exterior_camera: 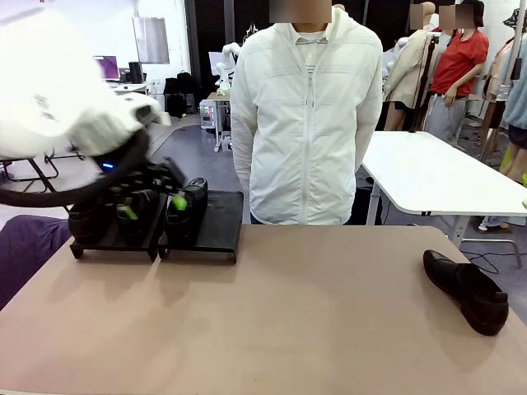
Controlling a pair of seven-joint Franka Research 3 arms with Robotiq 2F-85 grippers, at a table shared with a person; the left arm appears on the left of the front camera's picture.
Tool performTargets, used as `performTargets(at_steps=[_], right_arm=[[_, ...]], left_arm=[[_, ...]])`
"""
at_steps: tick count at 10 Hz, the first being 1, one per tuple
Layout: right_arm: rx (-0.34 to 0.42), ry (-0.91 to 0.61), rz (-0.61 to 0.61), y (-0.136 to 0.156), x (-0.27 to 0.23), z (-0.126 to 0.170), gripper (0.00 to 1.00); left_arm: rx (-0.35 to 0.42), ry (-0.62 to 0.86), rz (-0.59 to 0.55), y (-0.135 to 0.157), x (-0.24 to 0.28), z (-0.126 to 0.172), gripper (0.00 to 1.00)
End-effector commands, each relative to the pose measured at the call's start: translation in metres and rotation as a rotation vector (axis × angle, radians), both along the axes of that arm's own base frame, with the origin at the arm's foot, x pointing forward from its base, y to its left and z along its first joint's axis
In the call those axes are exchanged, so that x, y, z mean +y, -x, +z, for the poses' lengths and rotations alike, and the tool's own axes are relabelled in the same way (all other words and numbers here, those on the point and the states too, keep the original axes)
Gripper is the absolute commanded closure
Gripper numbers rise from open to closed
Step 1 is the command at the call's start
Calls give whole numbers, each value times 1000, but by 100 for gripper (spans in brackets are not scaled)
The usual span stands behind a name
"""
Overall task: Organize the shoes by placing them on the stand.
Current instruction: Place the Shoe from the middle of the table onto the Shoes Stand.
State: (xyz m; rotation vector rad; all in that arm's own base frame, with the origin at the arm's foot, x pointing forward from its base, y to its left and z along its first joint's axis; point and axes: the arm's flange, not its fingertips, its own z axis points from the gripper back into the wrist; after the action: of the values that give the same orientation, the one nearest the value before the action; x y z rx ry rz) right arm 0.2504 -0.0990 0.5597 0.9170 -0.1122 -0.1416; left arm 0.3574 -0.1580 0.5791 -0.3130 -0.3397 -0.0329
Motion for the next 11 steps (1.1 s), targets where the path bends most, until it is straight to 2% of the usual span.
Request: performTargets(at_steps=[1,3,4,6,7,8,11], right_arm=[[-24,-13,11,0,1,0,0],[-24,-13,11,0,1,0,0],[-24,-13,11,0,1,0,0],[-24,-13,11,0,1,0,0],[-24,-13,11,0,1,0,0],[-24,-13,11,0,1,0,0],[-24,-13,11,0,1,0,0]], left_arm=[[24,211,104,49,65,14,0],[53,459,160,79,109,14,0],[45,522,259,92,128,7,0],[-44,691,313,111,152,-15,0],[-48,693,306,105,152,-29,0],[25,623,300,101,157,18,0],[25,623,300,101,157,18,0]])
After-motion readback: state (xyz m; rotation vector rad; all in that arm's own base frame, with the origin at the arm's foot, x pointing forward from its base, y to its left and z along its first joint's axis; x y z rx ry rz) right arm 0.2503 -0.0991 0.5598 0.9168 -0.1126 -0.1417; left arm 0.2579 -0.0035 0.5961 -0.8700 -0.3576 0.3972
